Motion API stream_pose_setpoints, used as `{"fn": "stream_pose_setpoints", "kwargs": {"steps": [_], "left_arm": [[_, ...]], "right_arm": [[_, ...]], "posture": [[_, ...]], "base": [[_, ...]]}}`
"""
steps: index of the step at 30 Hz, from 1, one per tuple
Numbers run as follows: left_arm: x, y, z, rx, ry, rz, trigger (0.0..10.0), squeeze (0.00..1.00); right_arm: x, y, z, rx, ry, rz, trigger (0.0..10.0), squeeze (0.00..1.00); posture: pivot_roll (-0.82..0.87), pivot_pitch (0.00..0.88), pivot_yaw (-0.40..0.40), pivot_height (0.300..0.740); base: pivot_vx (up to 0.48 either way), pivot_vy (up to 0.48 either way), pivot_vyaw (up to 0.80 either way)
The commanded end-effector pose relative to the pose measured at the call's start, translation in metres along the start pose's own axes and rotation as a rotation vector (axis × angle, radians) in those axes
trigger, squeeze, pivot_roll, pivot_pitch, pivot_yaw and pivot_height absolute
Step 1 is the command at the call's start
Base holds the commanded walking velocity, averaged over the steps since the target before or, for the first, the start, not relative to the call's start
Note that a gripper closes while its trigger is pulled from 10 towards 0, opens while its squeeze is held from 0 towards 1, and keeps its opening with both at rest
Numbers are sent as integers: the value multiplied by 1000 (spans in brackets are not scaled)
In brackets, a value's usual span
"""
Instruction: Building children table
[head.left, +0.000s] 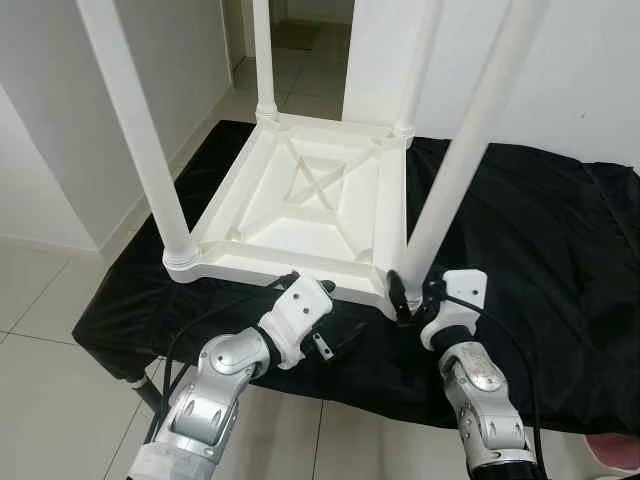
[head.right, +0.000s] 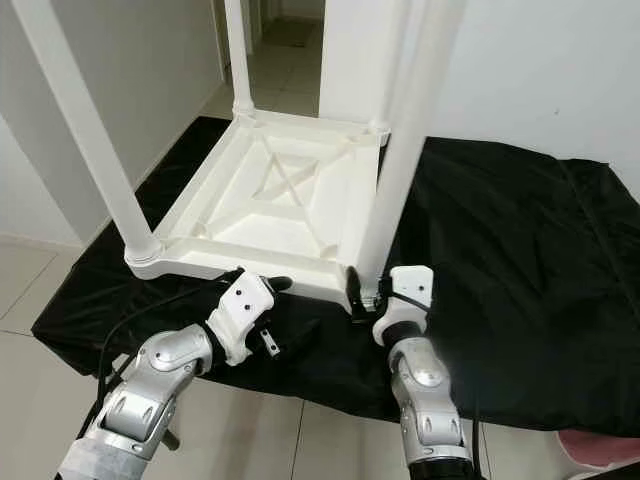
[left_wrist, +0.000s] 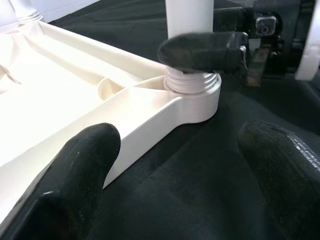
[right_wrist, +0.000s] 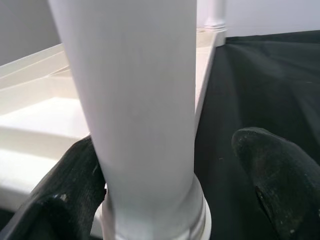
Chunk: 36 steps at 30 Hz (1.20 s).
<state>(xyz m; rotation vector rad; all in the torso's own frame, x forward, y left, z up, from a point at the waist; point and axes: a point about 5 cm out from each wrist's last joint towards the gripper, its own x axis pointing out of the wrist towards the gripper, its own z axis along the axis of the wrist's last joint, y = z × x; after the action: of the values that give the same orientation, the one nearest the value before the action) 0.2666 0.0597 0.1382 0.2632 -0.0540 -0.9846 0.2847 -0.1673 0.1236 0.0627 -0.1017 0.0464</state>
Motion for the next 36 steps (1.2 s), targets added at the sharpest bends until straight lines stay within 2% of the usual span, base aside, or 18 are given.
{"fn": "stream_pose_setpoints", "kwargs": {"steps": [1, 9, 12, 16, 19, 22, 30, 31, 32, 36], "left_arm": [[0, 3, 2, -5, -4, 67, 10000, 0], [-1, 2, 0, -9, 2, 64, 10000, 0], [-1, 2, -2, -10, 9, 65, 10000, 0], [-1, 2, -2, -10, 10, 64, 10000, 0], [-2, 2, -3, -11, 15, 71, 10000, 0], [-4, 1, -4, -28, 16, 79, 10000, 0], [-8, 0, -6, -71, 12, 81, 10000, 0], [-10, 1, -7, -88, 12, 74, 10000, 1000], [-13, 4, -7, -127, 5, 63, 10000, 1000], [-18, 10, -7, -142, 5, 58, 10000, 1000]], "right_arm": [[3, -6, 3, 26, -19, -56, 10000, 0], [3, -1, 1, 45, -20, -57, 10000, 0], [11, -5, 5, 42, -37, -76, 10000, 0], [12, -3, 6, 34, -45, -68, 10000, 0], [1, 9, 3, -8, -39, -49, 10000, 0], [-6, 12, 1, -24, -36, -73, 10000, 0], [-12, 14, 4, -48, -53, -113, 10000, 0], [-11, 14, 7, -56, -68, -119, 10000, 0], [-8, 15, 12, -58, -85, -125, 10000, 0], [-4, 18, 18, -59, -107, -113, 10000, 0]], "posture": [[-19, 21, -8, 740], [-15, 22, -7, 740], [-17, 19, -5, 740], [-16, 18, -7, 740], [-8, 17, -20, 740], [-4, 18, -27, 740], [-8, 15, -30, 740], [-10, 12, -29, 740], [-8, 11, -28, 740], [-8, 7, -28, 740]], "base": [[0, 0, 0], [0, 0, 0], [0, 0, 0], [0, 0, 0], [0, 0, 0], [0, 0, 0], [0, 0, 0], [0, 0, 0], [0, 0, 0], [0, 0, 0]]}}
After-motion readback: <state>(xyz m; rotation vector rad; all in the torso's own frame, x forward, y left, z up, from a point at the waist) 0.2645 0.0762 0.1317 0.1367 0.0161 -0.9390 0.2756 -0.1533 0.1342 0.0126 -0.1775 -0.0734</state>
